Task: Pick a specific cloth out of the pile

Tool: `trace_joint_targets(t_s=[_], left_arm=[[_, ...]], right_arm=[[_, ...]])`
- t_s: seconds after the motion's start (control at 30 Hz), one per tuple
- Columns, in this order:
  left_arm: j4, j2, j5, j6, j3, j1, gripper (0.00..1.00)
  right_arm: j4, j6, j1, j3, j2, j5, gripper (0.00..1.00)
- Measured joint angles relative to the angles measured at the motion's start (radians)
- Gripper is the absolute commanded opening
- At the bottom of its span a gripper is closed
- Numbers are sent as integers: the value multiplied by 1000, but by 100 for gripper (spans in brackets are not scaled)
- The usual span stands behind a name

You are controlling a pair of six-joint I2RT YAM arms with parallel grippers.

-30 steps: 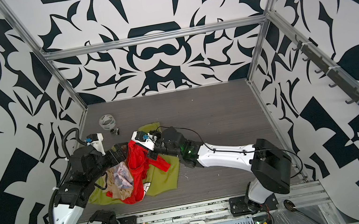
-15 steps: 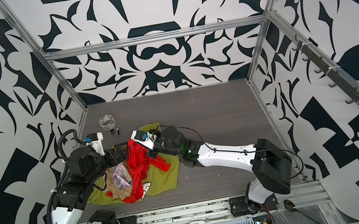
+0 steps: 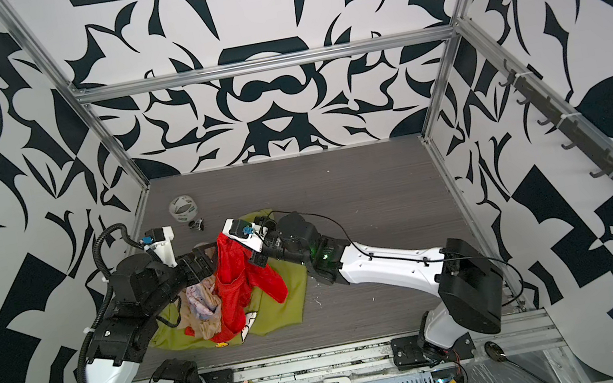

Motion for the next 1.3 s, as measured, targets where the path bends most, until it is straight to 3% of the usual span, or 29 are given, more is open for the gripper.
trace_joint_targets(t_s=[0.47,1.3], left_arm=[[4,-21,18,4,34,0,99],[60,-72,248,14,31,0,99]], right_arm=[[-3,-29,0,25,-26,0,0],[-30,-64,-8,42,-65,-3,0]])
